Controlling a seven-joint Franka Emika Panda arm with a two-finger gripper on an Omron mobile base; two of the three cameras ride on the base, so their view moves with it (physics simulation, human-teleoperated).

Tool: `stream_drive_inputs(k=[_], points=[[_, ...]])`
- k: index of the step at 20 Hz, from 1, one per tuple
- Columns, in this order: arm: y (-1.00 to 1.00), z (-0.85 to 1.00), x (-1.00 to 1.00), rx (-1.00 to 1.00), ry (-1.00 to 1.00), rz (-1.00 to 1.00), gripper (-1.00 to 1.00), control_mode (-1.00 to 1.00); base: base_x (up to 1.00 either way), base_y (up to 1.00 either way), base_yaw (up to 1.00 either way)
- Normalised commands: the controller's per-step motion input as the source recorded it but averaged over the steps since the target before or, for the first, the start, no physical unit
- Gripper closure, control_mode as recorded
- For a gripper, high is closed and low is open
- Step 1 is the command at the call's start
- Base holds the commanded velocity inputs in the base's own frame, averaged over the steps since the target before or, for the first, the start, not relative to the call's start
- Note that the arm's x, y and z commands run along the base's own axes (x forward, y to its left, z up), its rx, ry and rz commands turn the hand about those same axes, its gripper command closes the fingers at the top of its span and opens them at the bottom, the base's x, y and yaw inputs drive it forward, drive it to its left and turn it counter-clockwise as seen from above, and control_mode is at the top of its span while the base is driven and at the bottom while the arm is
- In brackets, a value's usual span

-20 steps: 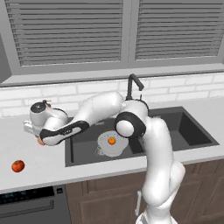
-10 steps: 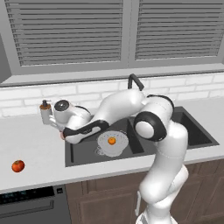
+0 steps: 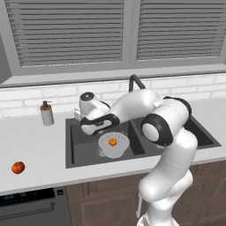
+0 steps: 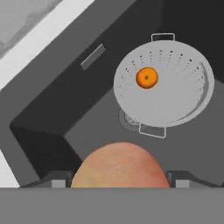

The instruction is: Put the colander in the sink, put the tangerine, apple, peach in the colander, and turn on the sink faucet and pour water over the colander.

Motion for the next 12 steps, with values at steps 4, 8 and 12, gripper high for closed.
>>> stream_drive_inputs(k=[4, 8, 12], points=[[-1.00, -0.29, 0.38, -0.06, 0.11, 0.00, 1.00, -1.00, 0.00, 0.00, 0.00], [-0.76, -0.38, 0.69, -0.07, 0.18, 0.00, 1.00, -1.00, 0.00, 0.00, 0.00], [-0.21, -0.53, 0.53, -0.07, 0.19, 0.01, 1.00, -1.00, 0.00, 0.00, 0.00]])
